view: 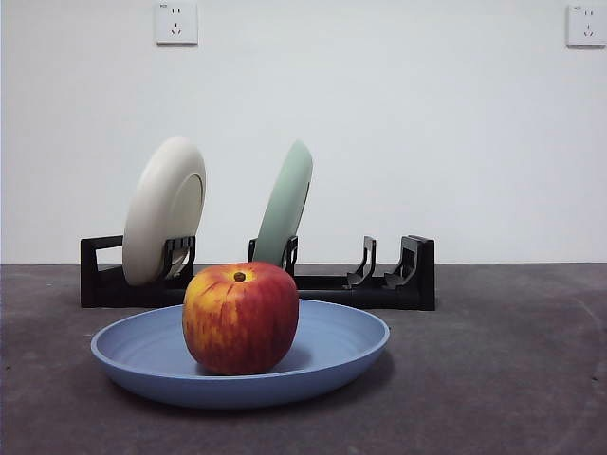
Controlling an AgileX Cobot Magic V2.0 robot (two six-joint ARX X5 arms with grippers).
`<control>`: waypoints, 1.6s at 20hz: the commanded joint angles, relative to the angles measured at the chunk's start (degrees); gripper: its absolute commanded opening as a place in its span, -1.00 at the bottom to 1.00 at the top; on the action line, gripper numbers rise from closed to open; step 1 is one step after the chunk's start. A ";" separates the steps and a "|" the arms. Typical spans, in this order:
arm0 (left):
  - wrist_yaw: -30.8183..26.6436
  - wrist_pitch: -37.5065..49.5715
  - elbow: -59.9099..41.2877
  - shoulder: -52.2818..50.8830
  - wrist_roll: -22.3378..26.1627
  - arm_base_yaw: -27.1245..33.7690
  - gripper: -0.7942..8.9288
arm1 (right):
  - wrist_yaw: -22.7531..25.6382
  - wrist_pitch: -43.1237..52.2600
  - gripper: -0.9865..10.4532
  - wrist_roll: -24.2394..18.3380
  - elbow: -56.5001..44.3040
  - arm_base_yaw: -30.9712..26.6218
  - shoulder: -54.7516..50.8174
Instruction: Take the blue plate from the plate rack,put the plate on the table,take the apple from the table,put the apple in the plate
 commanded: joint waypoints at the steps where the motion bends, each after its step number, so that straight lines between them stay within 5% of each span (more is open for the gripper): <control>1: -1.25 6.62 -0.98 -4.76 5.40 7.48 -0.84 | 0.26 -2.73 -0.83 -0.15 0.17 0.04 -0.04; 4: 6.95 33.00 -8.92 -13.90 18.67 12.66 -0.85 | 0.24 -5.55 -0.83 -0.15 0.17 0.04 -0.04; 5: 9.81 40.52 -12.96 -16.50 19.58 13.66 -0.85 | 0.26 -6.16 -0.83 -0.15 0.17 0.04 -0.04; 8: 14.86 59.41 -29.83 -23.43 18.62 15.87 -0.84 | 0.24 -6.97 -0.83 -0.15 0.17 0.04 -0.04; 13: 19.69 76.83 -50.86 -29.99 8.07 17.25 -0.84 | 0.26 -6.97 -0.83 -0.15 0.17 0.04 -0.04; 20: 18.64 66.49 -56.02 -30.03 8.02 17.33 -0.84 | 0.26 -6.97 -0.83 -0.15 0.17 0.04 -0.04; 32: 17.77 67.87 -56.02 -29.99 8.00 17.40 -0.84 | 0.24 -6.97 -0.83 -0.15 0.17 0.04 -0.04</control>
